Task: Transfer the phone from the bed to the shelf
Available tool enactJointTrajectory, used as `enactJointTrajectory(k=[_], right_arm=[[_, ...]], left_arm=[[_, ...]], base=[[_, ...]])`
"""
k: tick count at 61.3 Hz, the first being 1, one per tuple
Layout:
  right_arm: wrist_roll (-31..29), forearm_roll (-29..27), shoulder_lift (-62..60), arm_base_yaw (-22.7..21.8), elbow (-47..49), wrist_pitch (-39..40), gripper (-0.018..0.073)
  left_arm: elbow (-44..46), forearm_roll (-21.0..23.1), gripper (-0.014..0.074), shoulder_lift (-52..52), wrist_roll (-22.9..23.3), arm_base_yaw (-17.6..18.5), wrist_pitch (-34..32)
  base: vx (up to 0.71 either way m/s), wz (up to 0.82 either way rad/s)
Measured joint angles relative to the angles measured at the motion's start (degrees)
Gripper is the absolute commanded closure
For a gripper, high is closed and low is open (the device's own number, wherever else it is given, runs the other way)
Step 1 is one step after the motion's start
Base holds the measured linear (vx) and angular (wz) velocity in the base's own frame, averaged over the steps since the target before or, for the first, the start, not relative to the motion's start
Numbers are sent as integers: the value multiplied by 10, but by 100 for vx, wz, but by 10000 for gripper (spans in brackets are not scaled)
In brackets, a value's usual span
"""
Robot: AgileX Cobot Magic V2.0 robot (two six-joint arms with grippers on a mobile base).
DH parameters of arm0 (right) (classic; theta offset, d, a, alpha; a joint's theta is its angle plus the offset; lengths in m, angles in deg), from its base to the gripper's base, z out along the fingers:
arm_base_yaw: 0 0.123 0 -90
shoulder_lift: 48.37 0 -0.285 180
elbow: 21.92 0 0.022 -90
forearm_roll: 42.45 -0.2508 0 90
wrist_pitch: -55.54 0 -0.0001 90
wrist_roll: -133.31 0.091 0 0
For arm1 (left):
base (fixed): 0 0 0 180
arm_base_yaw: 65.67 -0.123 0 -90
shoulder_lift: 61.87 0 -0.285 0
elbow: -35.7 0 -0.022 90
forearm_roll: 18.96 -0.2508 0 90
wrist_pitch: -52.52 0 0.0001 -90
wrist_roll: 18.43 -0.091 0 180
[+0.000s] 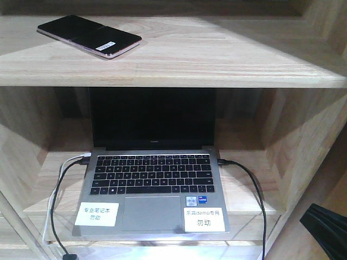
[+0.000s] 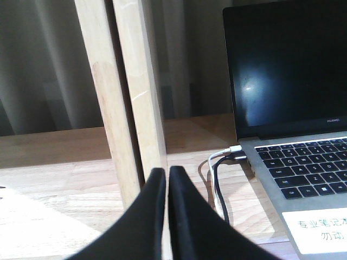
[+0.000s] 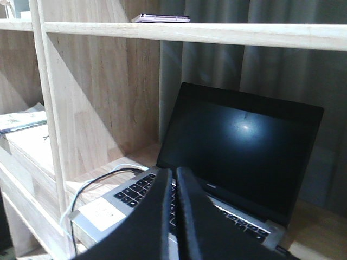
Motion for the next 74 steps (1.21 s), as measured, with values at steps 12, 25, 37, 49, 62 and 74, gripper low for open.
enactJointTrajectory(k=[12,25,37,49,62,74], right_arm=[[132,135,0,2,0,0,562],[408,396,0,2,0,-3,562],[508,491,0,-10,0,-6,562],[507,500,0,-80,0,-35,562],[507,508,-38,-173,-26,-44,562],[507,510,-108,-248,-86,-43,562]], left_arm=[[0,0,596,0,0,0,0],[0,0,596,0,0,0,0],[0,0,596,0,0,0,0],[0,0,596,0,0,0,0],[0,0,596,0,0,0,0],[0,0,596,0,0,0,0]], base=[[0,0],[0,0],[0,0],[0,0],[0,0],[0,0]])
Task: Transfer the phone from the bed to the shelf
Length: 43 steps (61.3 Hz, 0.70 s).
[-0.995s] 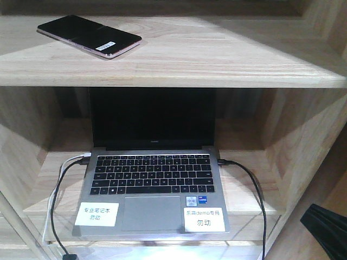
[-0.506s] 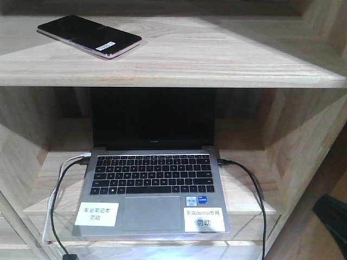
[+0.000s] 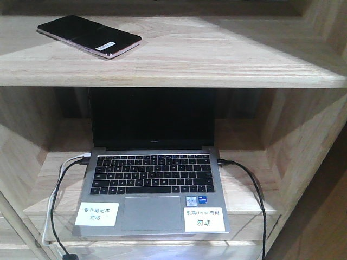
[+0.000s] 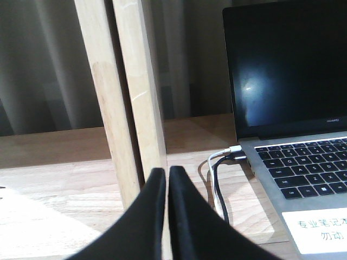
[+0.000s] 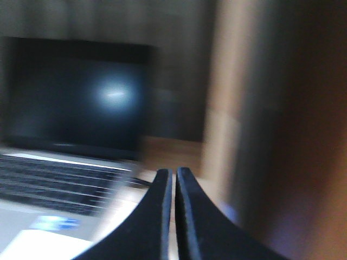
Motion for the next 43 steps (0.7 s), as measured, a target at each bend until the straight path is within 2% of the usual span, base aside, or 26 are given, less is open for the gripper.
enactJointTrajectory(k=[13,24,43], right_arm=[[0,1,-16,-56,-50,19,562],[0,4,-16,-60,-55,45,562],[0,6,-16,-60,-55,47,562]], left_arm=[[0,0,596,0,0,0,0],[0,0,596,0,0,0,0],[0,0,596,0,0,0,0]], base=[[0,0],[0,0],[0,0]])
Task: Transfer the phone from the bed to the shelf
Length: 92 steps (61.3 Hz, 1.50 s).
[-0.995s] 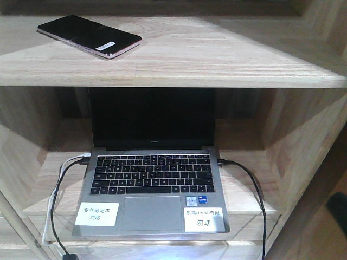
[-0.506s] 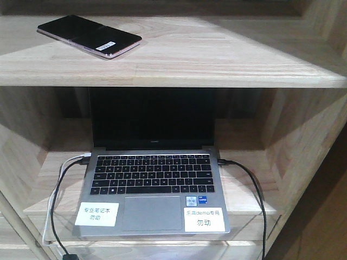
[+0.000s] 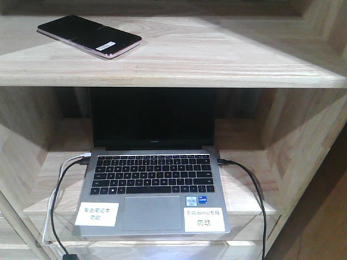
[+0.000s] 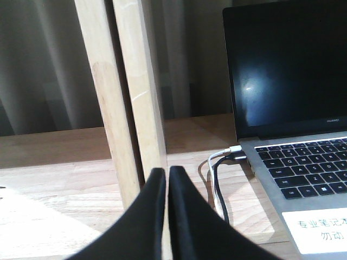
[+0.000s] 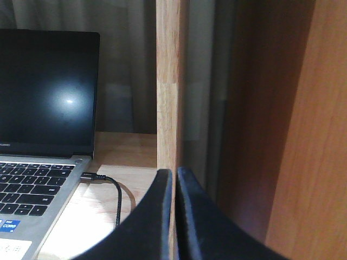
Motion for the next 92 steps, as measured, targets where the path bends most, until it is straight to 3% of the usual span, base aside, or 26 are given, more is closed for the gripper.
enactJointTrajectory(k=[32,49,92], right_arm=[[0,0,0,-1,0,0,562],[0,0,0,-38,0,0,562],[0,0,0,-37,0,0,562]], left_arm=[[0,0,596,0,0,0,0],[0,0,596,0,0,0,0],[0,0,596,0,0,0,0]], base=[[0,0],[0,0],[0,0]])
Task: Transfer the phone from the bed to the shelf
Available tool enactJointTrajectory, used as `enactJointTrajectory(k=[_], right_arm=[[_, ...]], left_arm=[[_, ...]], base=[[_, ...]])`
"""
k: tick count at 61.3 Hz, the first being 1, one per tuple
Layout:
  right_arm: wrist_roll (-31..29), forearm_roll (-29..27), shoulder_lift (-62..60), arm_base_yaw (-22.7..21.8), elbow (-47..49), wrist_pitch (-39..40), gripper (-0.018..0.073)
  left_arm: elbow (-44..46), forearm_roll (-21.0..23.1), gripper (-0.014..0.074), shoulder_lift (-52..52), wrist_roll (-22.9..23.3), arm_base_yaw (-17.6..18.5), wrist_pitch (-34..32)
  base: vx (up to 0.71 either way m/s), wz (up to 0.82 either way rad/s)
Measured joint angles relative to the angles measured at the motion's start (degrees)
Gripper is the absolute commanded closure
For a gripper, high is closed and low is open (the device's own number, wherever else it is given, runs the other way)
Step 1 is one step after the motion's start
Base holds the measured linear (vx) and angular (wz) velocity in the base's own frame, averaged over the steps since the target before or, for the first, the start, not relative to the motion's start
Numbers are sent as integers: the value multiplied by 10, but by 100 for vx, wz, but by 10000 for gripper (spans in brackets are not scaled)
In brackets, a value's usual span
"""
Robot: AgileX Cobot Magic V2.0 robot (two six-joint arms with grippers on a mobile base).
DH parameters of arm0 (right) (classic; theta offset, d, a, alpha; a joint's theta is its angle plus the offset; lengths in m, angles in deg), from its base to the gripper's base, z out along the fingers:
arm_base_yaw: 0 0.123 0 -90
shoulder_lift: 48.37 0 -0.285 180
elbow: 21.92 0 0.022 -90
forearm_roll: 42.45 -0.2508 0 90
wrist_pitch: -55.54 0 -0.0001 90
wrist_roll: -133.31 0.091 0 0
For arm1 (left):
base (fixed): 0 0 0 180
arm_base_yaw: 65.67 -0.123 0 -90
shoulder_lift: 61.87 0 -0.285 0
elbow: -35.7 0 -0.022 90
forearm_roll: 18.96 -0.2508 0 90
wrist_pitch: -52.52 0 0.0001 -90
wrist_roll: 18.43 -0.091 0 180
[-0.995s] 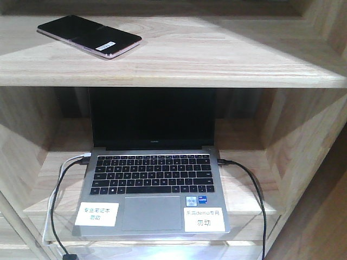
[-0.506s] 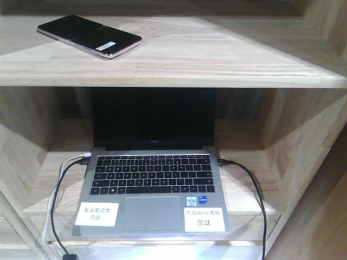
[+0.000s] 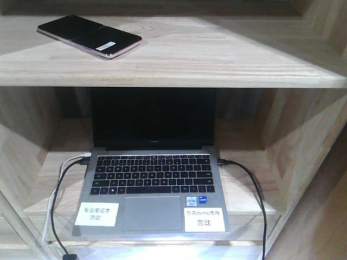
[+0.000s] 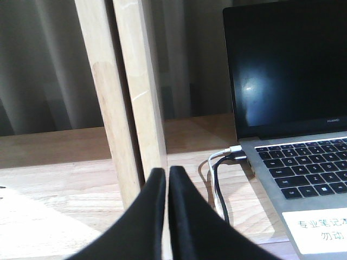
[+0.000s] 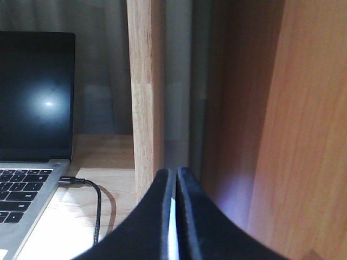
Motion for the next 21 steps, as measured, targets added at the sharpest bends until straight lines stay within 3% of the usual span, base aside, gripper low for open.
enactJointTrajectory(k=[21], right_arm=[[0,0,0,0,0,0,562]], left_arm=[[0,0,596,0,0,0,0]], base=[[0,0]])
